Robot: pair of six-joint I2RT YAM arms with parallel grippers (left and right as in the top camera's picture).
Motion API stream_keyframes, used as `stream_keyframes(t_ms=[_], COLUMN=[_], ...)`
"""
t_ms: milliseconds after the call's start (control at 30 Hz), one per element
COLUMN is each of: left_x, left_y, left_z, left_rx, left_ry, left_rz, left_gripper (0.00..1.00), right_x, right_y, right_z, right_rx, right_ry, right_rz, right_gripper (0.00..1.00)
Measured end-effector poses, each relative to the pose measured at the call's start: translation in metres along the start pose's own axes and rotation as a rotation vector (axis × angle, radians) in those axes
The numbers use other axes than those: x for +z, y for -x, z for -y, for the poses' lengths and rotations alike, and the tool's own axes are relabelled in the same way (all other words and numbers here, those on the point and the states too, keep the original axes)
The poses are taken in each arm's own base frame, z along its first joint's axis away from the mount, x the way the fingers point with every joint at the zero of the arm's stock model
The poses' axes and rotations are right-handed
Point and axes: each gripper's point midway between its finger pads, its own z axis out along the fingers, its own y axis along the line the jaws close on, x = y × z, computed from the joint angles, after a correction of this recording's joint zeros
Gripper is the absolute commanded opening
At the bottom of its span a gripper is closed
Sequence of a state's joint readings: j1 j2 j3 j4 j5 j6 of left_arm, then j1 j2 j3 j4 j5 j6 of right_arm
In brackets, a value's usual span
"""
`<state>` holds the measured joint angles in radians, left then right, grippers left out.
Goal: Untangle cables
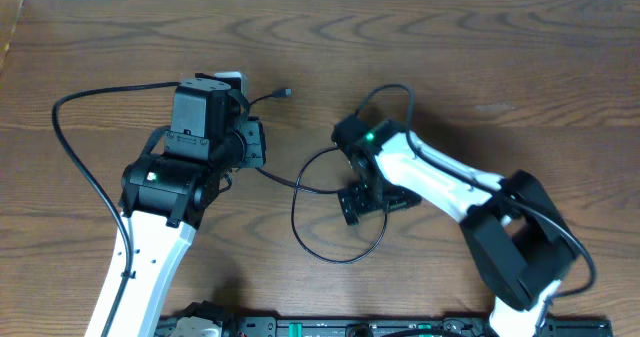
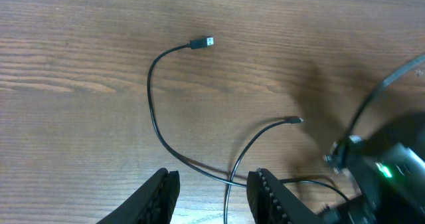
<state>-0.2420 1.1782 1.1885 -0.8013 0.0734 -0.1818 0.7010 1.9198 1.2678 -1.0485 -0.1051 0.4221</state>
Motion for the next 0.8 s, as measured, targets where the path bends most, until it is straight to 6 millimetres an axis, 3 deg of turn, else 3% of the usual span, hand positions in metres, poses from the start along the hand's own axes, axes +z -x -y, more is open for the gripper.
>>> stream_keyframes(t_ms=[233,633,800], left_x=[0.000,0.000,0.000], left_y=[0.005,0.004,0.004], left_z=[0.001,0.004,0.004], left_rx=[0.000,0.000,0.000], left_ry=[-0.006,-0.023,-0.023], left_rz=[0.020,0.015,0.015], left_gripper=[0.39,0.39,0.39], right_x=[-0.005,-0.002,0.007], right_y=[-0.010,-0.009,-0.015], right_z=[-0.005,-0.027,-0.025], right_rx=[0.013,0.024,0.055], right_ry=[0.063,0.110,0.098], right_rz=[0.044,0.071,0.058], right_gripper=[0.98,0.90,0.85])
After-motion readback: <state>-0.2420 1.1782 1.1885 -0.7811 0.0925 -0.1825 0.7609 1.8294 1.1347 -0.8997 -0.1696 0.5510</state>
